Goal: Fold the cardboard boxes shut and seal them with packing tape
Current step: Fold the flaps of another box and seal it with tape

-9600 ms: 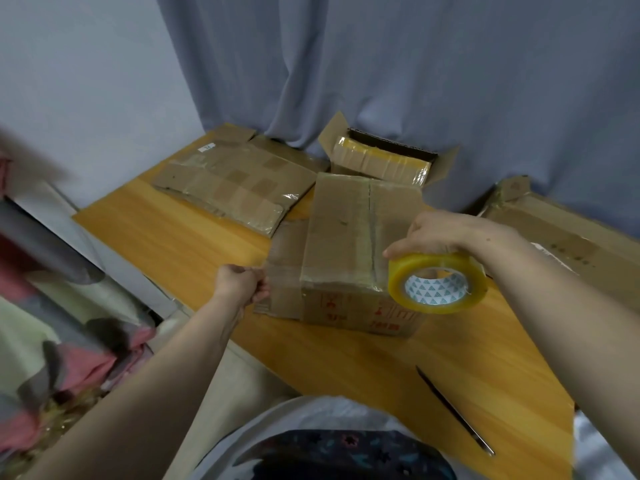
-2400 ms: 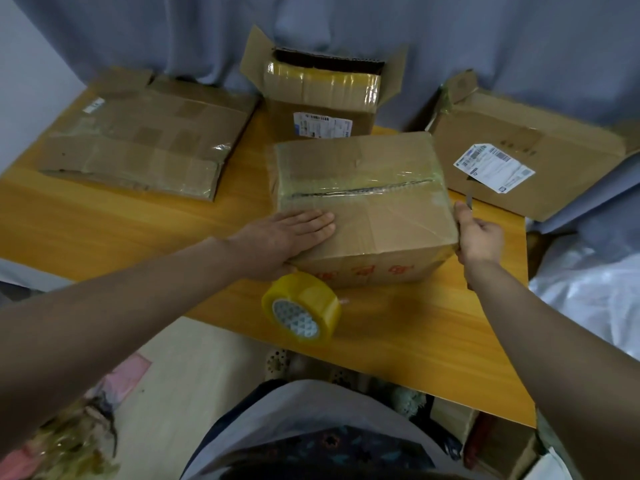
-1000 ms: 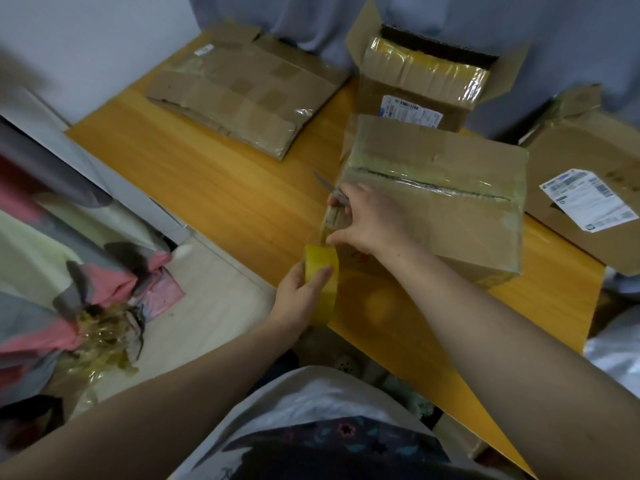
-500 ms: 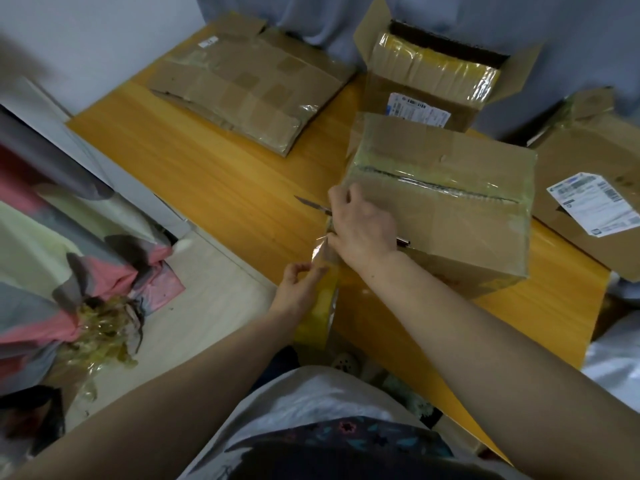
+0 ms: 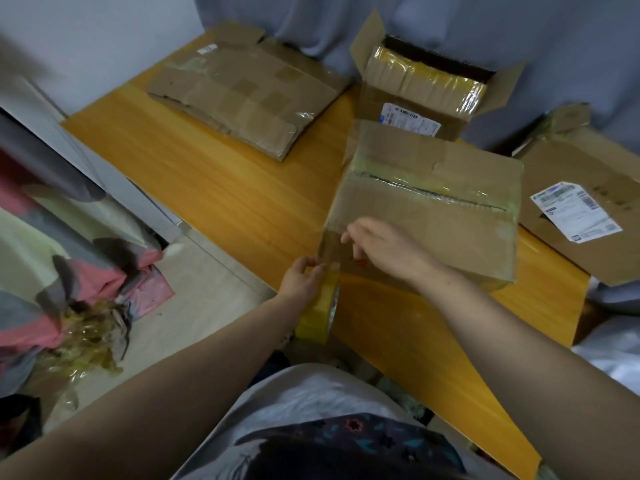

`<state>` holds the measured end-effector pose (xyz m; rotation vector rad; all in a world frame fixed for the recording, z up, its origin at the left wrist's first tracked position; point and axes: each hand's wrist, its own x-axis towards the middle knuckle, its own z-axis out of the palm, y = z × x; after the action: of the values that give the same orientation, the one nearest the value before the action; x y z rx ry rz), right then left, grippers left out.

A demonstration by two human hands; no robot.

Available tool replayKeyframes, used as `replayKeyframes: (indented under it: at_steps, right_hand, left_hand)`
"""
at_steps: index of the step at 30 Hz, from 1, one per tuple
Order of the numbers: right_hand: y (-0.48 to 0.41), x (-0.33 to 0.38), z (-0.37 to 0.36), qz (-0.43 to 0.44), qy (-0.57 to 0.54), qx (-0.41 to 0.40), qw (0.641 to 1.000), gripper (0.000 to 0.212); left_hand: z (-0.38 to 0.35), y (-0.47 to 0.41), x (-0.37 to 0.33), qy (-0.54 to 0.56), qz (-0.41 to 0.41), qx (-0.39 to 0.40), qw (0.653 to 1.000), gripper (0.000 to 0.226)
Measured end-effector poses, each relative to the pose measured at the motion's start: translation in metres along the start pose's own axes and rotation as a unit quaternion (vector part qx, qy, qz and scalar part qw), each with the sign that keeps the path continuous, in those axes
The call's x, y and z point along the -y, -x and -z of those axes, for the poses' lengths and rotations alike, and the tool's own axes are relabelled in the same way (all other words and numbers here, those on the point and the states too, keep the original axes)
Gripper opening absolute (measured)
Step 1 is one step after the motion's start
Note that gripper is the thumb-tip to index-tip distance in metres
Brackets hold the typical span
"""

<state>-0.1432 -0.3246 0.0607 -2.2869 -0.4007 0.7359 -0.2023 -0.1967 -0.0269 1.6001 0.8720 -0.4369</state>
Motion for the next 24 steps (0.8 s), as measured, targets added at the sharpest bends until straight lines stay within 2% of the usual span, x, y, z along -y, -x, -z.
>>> replayKeyframes:
  at_steps: [6, 10, 13, 15, 18, 21, 24]
  right_hand:
    - [0.009, -0.012, 0.002, -0.015, 0.073, 0.018, 0.997, 0.015]
    - [0.008, -0.011, -0.002, -0.001, 0.18, -0.007, 0.984, 0.025]
    - [0.007, -0.01, -0.011, 0.008, 0.312, -0.009, 0.95, 0.029]
    - [0.006, -0.008, -0.018, 0.015, 0.389, -0.013, 0.921, 0.023]
    - [0.005, -0.005, -0.027, 0.023, 0.461, -0.005, 0.887, 0.025]
    - [0.001, -0.009, -0.036, 0.015, 0.504, 0.017, 0.863, 0.026]
    - [-0.006, -0.041, -0.04, -0.046, 0.465, 0.044, 0.883, 0.022]
  left_hand:
    - [0.002, 0.002, -0.003, 0.009, 0.007, 0.004, 1.0, 0.013]
    - [0.002, 0.0, -0.002, -0.008, 0.003, -0.009, 1.0, 0.013]
    - [0.002, -0.001, -0.003, -0.013, 0.0, -0.015, 1.0, 0.013]
    - [0.002, -0.001, -0.003, -0.015, 0.002, -0.018, 1.0, 0.011]
    - [0.001, -0.002, -0.005, -0.019, 0.001, -0.02, 1.0, 0.013]
    - [0.0, -0.003, -0.007, -0.018, -0.002, -0.021, 1.0, 0.015]
    - [0.002, -0.003, -0.008, -0.007, 0.009, -0.015, 1.0, 0.017]
